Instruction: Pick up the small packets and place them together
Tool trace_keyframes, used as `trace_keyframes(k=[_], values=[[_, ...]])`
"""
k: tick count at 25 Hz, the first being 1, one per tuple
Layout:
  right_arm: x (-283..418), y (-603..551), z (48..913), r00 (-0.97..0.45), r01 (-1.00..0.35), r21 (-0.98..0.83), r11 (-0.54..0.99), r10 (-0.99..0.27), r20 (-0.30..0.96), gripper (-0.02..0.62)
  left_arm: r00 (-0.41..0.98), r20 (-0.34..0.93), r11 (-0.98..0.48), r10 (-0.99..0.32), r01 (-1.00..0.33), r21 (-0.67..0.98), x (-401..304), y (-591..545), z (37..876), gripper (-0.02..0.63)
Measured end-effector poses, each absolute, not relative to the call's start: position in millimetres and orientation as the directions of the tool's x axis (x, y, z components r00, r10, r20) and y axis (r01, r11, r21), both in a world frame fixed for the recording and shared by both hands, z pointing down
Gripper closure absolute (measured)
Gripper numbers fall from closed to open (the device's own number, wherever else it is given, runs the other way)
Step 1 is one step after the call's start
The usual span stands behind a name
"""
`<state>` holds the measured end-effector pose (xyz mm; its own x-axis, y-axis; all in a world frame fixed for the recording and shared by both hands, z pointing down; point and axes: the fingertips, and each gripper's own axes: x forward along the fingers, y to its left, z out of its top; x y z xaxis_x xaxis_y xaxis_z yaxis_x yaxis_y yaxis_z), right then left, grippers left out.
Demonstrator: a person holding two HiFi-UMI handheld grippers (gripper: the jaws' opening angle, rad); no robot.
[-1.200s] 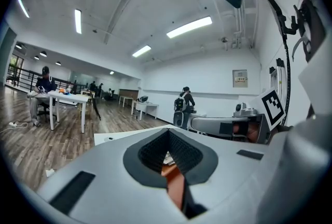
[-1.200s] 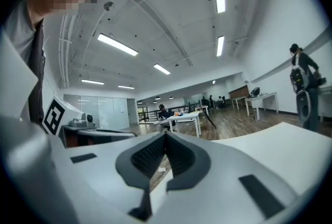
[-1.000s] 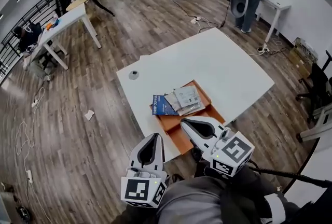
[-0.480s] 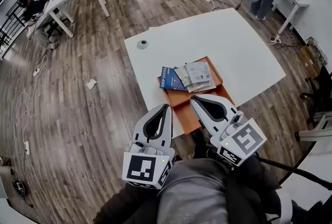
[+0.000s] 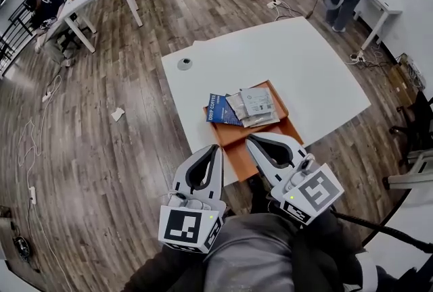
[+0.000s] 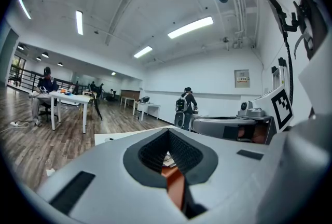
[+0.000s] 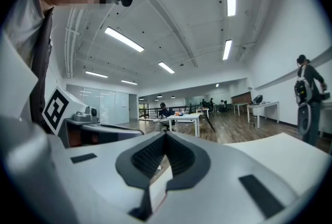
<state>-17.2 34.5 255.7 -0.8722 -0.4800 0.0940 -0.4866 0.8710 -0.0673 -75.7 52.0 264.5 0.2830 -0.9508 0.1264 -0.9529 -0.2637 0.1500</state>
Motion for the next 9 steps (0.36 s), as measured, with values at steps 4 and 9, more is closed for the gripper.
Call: trace_keyframes(k=[4, 9], values=[[-13.5, 35.8, 256.0, -0.871, -0.489, -0.065, 0.87, -0.482, 0.095, 0.591, 0.286, 0.128, -0.266, -0.949, -0.952, 0.154, -72.5, 53.1, 265.3, 0.604], [-12.7, 32.3, 255.3, -0.877, -0.478, -0.053, 0.877, -0.473, 0.084, 0.591, 0.273, 0.12, -0.256, -0.954, -0.957, 0.139, -72.0, 51.0, 264.0, 0.604]])
